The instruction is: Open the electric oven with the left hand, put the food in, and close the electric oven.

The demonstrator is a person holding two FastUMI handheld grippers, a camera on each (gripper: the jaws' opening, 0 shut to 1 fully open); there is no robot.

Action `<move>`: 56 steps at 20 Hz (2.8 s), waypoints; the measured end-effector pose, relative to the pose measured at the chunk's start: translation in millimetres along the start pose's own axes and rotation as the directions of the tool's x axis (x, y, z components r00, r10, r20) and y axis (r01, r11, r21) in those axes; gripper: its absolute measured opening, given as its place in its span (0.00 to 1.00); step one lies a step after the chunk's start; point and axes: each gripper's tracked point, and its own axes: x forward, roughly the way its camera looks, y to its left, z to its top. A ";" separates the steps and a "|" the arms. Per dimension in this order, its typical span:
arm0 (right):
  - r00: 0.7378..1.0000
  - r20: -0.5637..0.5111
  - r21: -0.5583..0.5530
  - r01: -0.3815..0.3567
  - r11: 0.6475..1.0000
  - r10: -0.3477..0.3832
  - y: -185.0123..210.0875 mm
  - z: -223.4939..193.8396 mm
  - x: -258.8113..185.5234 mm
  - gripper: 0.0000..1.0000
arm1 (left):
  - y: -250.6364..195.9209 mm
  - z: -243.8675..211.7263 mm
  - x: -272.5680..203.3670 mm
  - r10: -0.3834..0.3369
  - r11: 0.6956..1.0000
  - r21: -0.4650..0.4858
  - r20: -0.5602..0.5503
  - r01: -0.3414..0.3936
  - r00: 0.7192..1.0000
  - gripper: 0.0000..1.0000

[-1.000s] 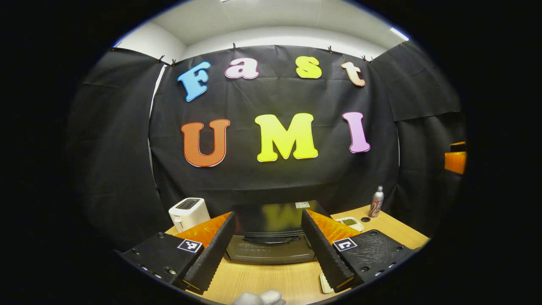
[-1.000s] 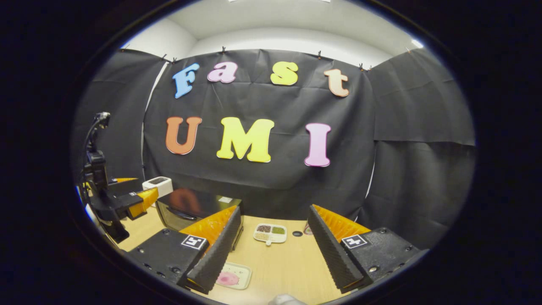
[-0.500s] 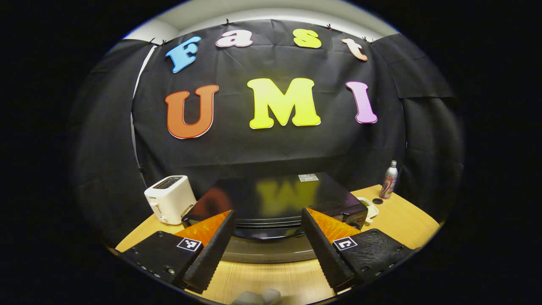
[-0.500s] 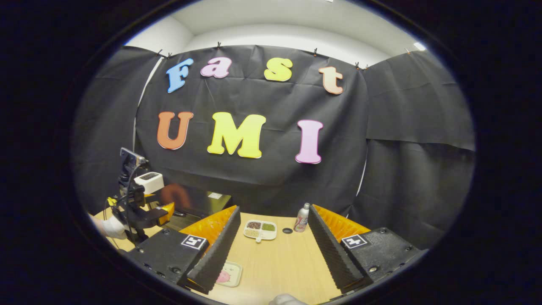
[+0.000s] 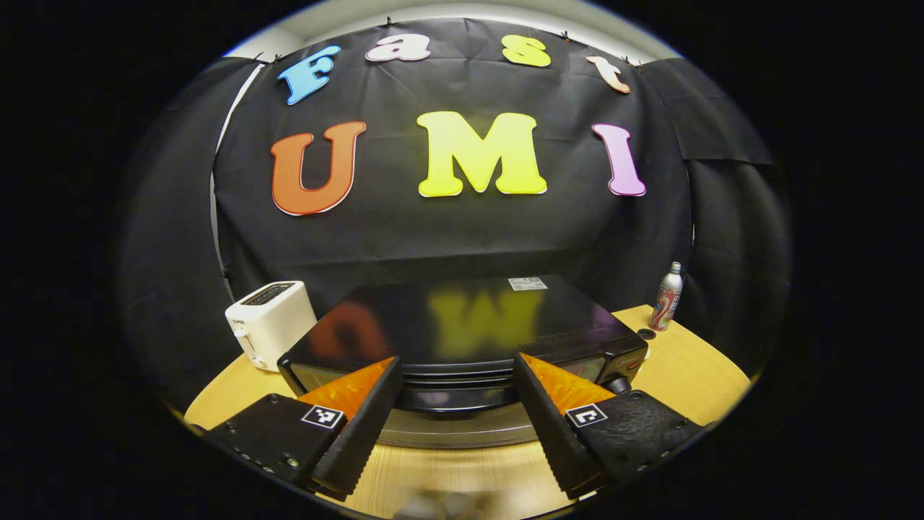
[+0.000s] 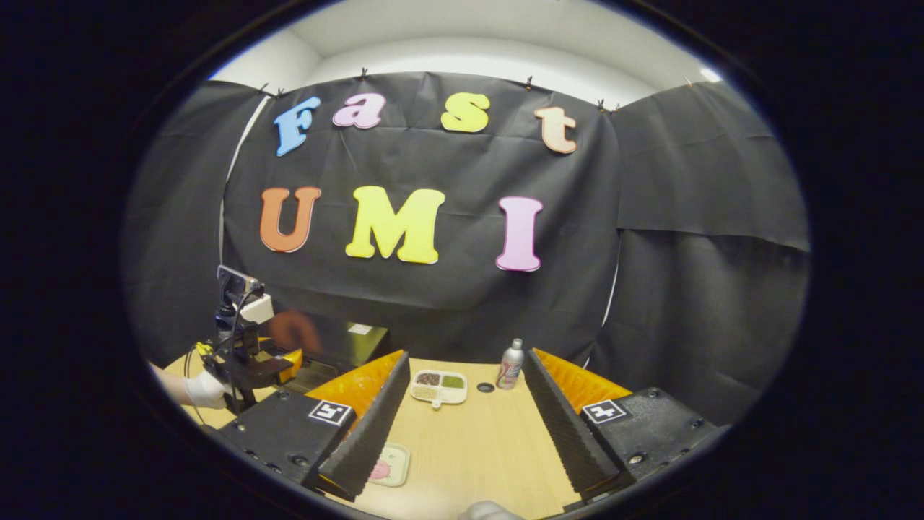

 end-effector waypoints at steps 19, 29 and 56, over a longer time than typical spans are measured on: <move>0.997 -0.032 -0.014 -0.075 0.997 0.075 24.7 -20.6 -12.7 0.96 | -10.3 -121.2 -109.5 -0.019 1.000 -0.014 -0.174 0.017 0.985 0.96; 0.995 -0.075 -0.039 -0.065 0.997 0.062 25.2 -40.1 -17.9 0.96 | -17.4 -205.9 -114.2 -0.033 0.999 -0.047 -0.367 0.017 0.930 0.96; 0.745 -0.607 0.192 -0.202 0.961 0.277 78.8 -314.6 59.4 0.60 | -17.4 41.4 -274.4 0.085 0.995 0.039 0.074 -0.088 0.994 0.96</move>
